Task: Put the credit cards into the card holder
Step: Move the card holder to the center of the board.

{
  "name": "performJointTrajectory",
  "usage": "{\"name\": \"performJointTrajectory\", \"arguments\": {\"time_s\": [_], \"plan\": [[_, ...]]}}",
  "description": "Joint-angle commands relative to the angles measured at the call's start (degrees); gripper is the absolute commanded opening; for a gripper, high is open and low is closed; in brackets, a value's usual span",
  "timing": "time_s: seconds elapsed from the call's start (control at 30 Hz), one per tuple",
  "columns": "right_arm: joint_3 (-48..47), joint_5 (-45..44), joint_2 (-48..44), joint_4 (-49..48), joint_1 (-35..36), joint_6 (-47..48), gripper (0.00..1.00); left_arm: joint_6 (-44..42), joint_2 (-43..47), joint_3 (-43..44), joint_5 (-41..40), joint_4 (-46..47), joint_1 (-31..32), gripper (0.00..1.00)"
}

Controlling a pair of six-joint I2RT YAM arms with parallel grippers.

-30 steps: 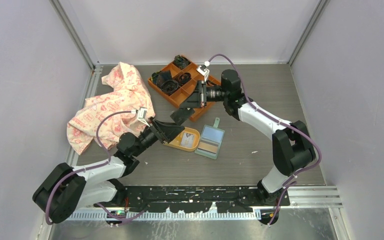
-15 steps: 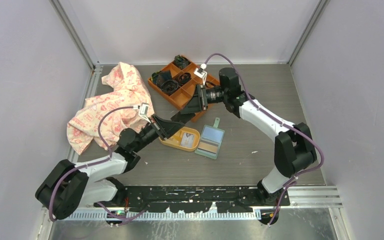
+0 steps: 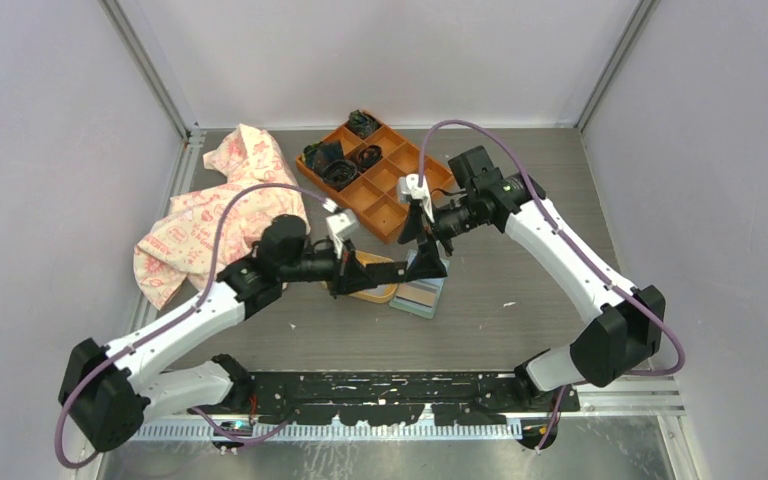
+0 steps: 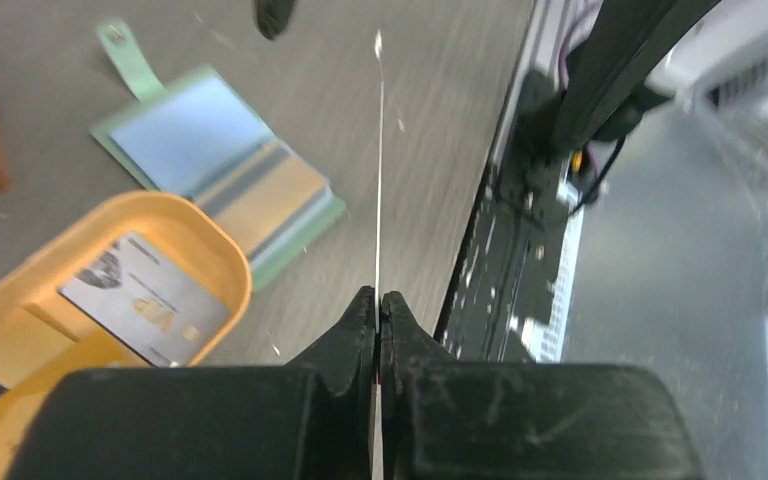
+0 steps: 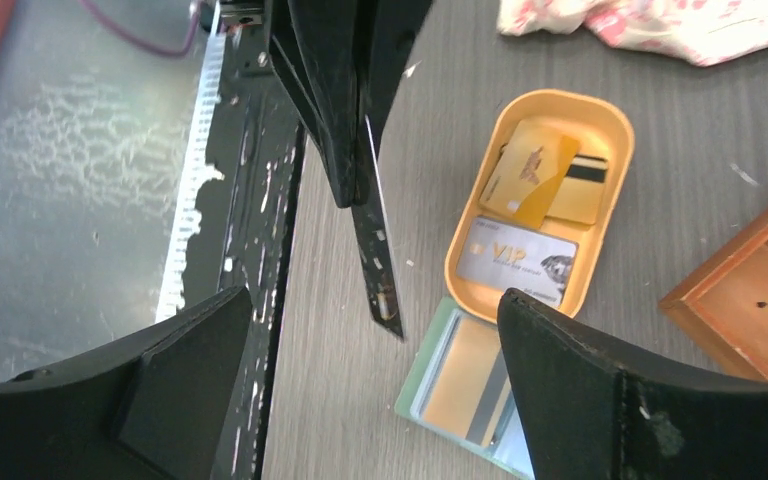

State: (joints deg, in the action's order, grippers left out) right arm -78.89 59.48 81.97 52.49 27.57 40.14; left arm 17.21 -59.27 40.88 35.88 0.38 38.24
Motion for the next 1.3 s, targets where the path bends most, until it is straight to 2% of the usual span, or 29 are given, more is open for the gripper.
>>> {"name": "performJointTrajectory", "arguments": {"time_s": [0.0,0.13,0.23,0.4,0.73,0.9,1.03,1.17,1.23,1.27], "plan": [[-0.9,0.5,0.5,11.4,0.0,16.0,0.95,-14.5,-5.5,7.4,-1.9,-18.4,5.3,0.0],[-1.5,-1.3,2.3,13.4,0.3,16.3,0.8,-16.7,-8.3,10.8,-3.2,-20.5,6.8,0.0],[-0.7,-1.7,3.3,13.0,0.9,15.9,0.74,-16.9,-9.9,12.1,-3.3,-20.3,7.6,0.0],[2.6,-3.2,3.6,3.9,2.5,7.6,0.6,-16.9,-11.8,13.4,-3.1,-19.8,8.8,0.0],[4.0,1.9,4.3,3.4,4.6,7.8,0.43,-16.0,-11.5,12.8,-4.1,-16.3,9.0,0.0],[4.1,2.2,5.1,3.5,5.3,7.8,0.3,-14.8,-10.9,11.7,-4.2,-14.1,9.1,0.0],[4.3,2.7,5.7,3.6,5.7,7.8,0.29,-14.3,-10.6,11.1,-4.7,-13.1,9.1,0.0],[3.7,2.1,6.1,3.8,6.0,7.4,0.04,-13.6,-10.5,10.7,-4.7,-12.4,9.1,0.0],[3.0,0.8,6.1,4.5,6.0,7.5,0.01,-12.8,-9.9,10.1,-6.3,-11.4,9.1,0.02],[2.3,-0.7,6.0,5.4,5.9,7.5,0.01,-11.8,-9.2,9.6,-8.2,-10.6,9.1,0.1]]}}
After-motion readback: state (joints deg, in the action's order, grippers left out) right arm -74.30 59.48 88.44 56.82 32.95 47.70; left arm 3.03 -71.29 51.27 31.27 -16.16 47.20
